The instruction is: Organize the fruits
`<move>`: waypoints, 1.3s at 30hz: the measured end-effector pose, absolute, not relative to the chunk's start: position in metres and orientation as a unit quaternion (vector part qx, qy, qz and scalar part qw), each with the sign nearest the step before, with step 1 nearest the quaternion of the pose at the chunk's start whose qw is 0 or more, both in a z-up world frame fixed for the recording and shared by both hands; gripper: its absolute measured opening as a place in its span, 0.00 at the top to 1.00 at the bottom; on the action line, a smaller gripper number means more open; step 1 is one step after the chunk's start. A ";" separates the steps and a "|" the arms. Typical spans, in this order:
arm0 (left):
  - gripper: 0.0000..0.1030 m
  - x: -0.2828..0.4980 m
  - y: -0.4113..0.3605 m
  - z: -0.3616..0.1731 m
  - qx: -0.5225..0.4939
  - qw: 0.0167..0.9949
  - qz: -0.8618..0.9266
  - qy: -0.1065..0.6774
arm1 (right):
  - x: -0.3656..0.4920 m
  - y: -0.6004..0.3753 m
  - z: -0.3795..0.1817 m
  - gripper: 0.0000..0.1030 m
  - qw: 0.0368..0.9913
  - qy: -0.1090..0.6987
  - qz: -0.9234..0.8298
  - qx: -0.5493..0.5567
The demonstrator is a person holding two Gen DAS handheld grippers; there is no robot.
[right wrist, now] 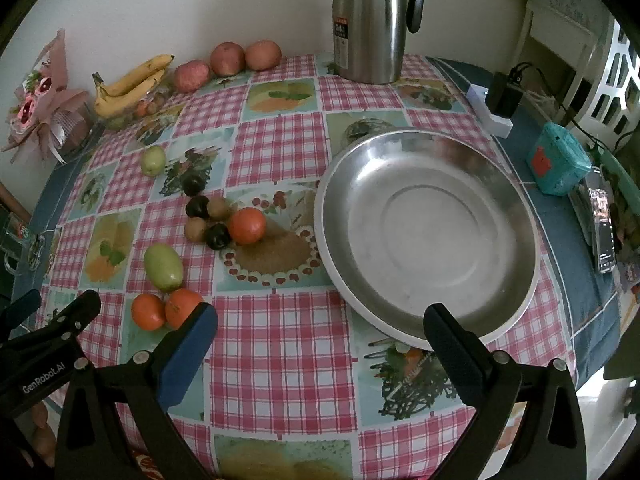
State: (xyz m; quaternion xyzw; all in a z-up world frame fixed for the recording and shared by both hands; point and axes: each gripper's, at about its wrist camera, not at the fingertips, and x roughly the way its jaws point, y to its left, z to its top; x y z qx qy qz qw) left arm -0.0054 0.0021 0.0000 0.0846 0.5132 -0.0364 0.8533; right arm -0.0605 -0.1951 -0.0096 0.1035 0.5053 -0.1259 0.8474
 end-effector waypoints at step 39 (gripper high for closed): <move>0.03 0.054 0.031 -0.044 -0.113 0.807 -0.014 0.580 | 0.013 -0.125 -0.053 0.31 0.805 0.580 0.007 0.123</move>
